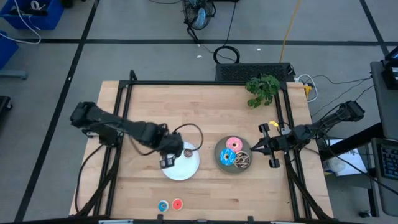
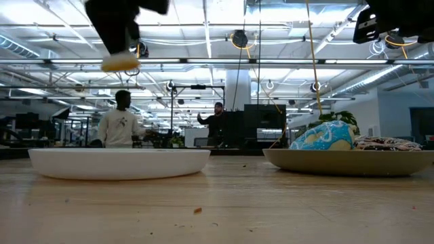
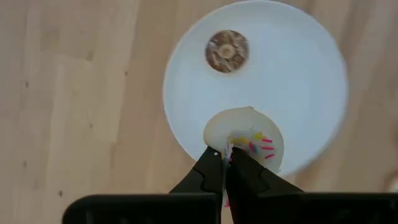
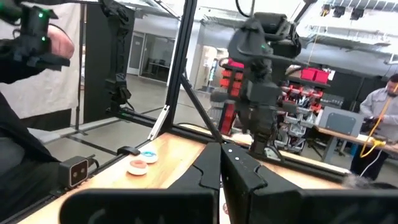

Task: Pick & Place donuts
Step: Put the small white donut on the white plate

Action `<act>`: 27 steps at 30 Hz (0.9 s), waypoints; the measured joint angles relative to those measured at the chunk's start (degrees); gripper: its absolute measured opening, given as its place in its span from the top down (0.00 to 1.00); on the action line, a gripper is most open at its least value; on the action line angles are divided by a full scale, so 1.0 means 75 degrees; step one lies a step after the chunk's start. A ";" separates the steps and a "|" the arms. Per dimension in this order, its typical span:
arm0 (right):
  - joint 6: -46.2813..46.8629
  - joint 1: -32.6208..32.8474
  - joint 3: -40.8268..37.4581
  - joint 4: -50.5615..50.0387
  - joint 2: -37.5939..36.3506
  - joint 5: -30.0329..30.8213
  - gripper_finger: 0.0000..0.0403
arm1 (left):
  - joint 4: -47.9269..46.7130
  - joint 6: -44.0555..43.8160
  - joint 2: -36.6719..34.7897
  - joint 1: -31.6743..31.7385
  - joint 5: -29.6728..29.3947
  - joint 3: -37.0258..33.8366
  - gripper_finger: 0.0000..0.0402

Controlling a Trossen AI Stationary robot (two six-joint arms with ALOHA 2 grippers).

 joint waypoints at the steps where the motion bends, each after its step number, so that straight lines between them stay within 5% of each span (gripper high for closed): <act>1: 0.0035 0.0003 0.0000 -0.0039 0.0000 0.0000 1.00 | 0.0057 0.0172 0.0139 0.0126 0.0022 0.0000 0.98; 17: 0.0112 0.0003 0.0000 -0.0295 0.0009 0.0000 1.00 | 0.0322 0.1517 0.2969 0.0433 0.0428 -0.0003 0.96; 27: 0.0197 0.0002 0.0000 -0.0289 0.0017 0.0000 1.00 | 0.0555 0.1774 0.3073 0.0484 0.0814 -0.0003 0.54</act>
